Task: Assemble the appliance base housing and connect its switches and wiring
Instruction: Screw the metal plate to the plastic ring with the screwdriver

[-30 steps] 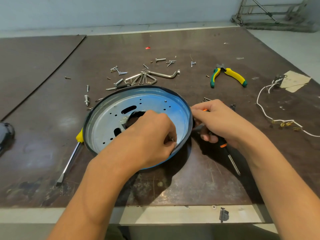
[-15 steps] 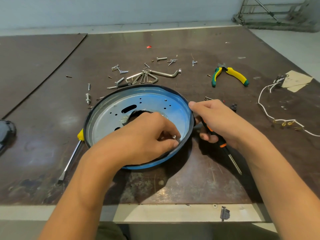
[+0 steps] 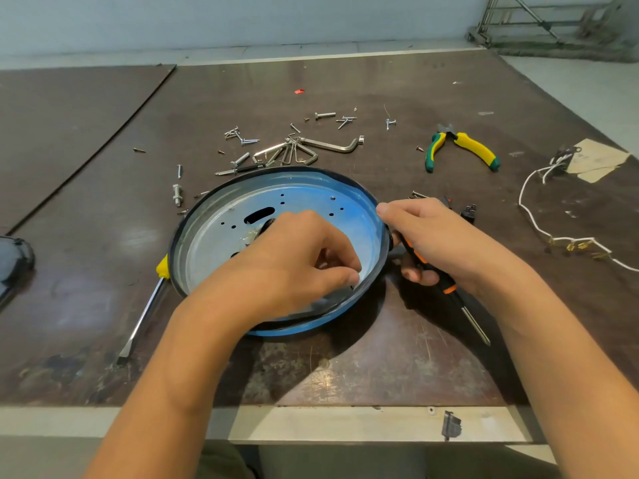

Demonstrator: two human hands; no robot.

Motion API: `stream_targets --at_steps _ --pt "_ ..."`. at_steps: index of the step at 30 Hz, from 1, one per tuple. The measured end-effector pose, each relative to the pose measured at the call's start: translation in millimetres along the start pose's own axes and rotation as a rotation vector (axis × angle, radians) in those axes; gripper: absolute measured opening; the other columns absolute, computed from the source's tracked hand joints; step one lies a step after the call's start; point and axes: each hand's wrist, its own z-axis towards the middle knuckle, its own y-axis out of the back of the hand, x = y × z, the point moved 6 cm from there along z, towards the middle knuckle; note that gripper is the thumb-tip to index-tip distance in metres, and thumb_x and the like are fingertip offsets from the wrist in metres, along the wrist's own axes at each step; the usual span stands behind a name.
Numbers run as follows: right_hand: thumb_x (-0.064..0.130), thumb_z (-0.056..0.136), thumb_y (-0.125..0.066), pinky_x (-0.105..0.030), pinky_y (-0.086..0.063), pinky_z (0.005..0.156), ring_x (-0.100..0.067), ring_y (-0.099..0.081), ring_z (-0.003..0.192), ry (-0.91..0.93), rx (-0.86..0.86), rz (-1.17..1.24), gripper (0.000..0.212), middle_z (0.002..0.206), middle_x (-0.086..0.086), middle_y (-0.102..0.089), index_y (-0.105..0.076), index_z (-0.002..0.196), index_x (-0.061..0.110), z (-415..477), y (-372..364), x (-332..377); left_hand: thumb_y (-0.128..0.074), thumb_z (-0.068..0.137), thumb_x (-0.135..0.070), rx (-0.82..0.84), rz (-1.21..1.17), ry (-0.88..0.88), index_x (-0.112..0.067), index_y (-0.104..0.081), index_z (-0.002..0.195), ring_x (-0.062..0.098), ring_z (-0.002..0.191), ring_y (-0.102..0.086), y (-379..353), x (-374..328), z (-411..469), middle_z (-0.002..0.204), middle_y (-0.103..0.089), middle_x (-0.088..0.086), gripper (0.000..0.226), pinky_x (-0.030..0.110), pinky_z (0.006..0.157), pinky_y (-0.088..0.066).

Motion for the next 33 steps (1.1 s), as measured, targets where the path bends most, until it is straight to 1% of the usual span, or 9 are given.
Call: stream_targets --at_steps 4,7,12,16,18,21,26,30,33 --pt "0.051 0.102 -0.045 -0.017 -0.033 0.035 -0.015 -0.052 0.042 0.006 0.005 -0.011 0.031 0.075 -0.005 -0.055 -0.066 0.086 0.035 -1 0 0 -0.072 0.088 -0.031 0.031 0.048 0.005 -0.031 -0.077 0.088 0.002 0.076 -0.063 -7 0 3 0.08 -0.071 -0.014 0.005 0.026 0.07 -0.055" --pt "0.051 0.102 -0.044 -0.018 -0.033 0.034 -0.015 -0.053 0.043 0.015 0.014 -0.014 0.032 0.079 -0.008 -0.055 -0.065 0.081 0.039 -1 -1 1 -0.068 0.09 -0.032 0.055 0.06 0.016 -0.033 -0.07 0.08 0.0 0.072 -0.061 -10 0 3 0.076 -0.068 -0.015 0.011 0.015 0.062 -0.043" --pt "0.052 0.101 -0.045 -0.018 -0.035 0.035 -0.015 -0.055 0.044 0.005 0.027 -0.014 0.028 0.075 -0.004 -0.059 -0.066 0.089 0.038 0 -1 0 -0.06 0.094 -0.039 0.052 0.142 0.015 -0.03 -0.064 0.073 0.006 0.065 -0.056 -16 -1 5 0.068 -0.06 -0.011 0.023 0.022 0.06 -0.037" --pt "0.056 0.1 -0.045 -0.018 -0.038 0.037 -0.014 -0.056 0.044 -0.023 0.03 -0.011 0.03 0.063 0.01 -0.066 -0.068 0.093 0.038 1 -1 -3 -0.056 0.096 -0.042 0.036 0.062 0.024 -0.034 -0.062 0.077 0.004 0.068 -0.056 -8 5 3 0.072 -0.062 -0.011 0.022 0.022 0.061 -0.035" --pt "0.056 0.099 -0.045 -0.018 -0.038 0.038 -0.015 -0.055 0.043 -0.021 0.026 -0.006 0.03 0.064 0.01 -0.067 -0.066 0.086 0.04 2 -2 -3 -0.057 0.096 -0.039 0.06 0.003 0.012 -0.036 -0.065 0.083 0.001 0.072 -0.057 -6 6 1 0.076 -0.064 -0.013 0.016 0.015 0.061 -0.035" --pt "0.056 0.099 -0.045 -0.017 -0.037 0.037 -0.015 -0.054 0.042 -0.018 0.022 -0.007 0.032 0.063 0.011 -0.066 -0.065 0.08 0.041 2 -2 -3 -0.064 0.093 -0.032 0.1 0.031 -0.038 -0.033 -0.068 0.085 -0.002 0.073 -0.055 -10 1 1 0.075 -0.063 -0.014 0.009 0.012 0.06 -0.035" --pt "0.056 0.1 -0.044 -0.017 -0.036 0.036 -0.015 -0.056 0.043 -0.013 0.04 -0.019 0.029 0.066 0.008 -0.068 -0.065 0.091 0.038 1 -3 -3 -0.062 0.092 -0.03 0.095 0.069 -0.014 -0.03 -0.065 0.08 0.004 0.068 -0.055 -14 0 3 0.072 -0.063 -0.01 0.013 0.019 0.062 -0.036" --pt "0.055 0.101 -0.043 -0.017 -0.035 0.036 -0.015 -0.055 0.043 -0.013 0.041 -0.014 0.029 0.067 0.007 -0.068 -0.065 0.091 0.038 1 -3 -4 -0.06 0.094 -0.035 0.08 0.125 -0.016 -0.03 -0.062 0.077 0.005 0.068 -0.056 -15 -1 4 0.072 -0.061 -0.011 0.017 0.022 0.061 -0.037" --pt "0.056 0.1 -0.043 -0.017 -0.036 0.037 -0.015 -0.055 0.042 -0.022 0.035 -0.019 0.029 0.067 0.009 -0.069 -0.065 0.096 0.038 2 -3 -5 -0.06 0.094 -0.036 0.083 0.147 -0.057 -0.029 -0.065 0.085 0.004 0.072 -0.058 -14 -2 3 0.076 -0.064 -0.011 0.012 0.023 0.065 -0.043"
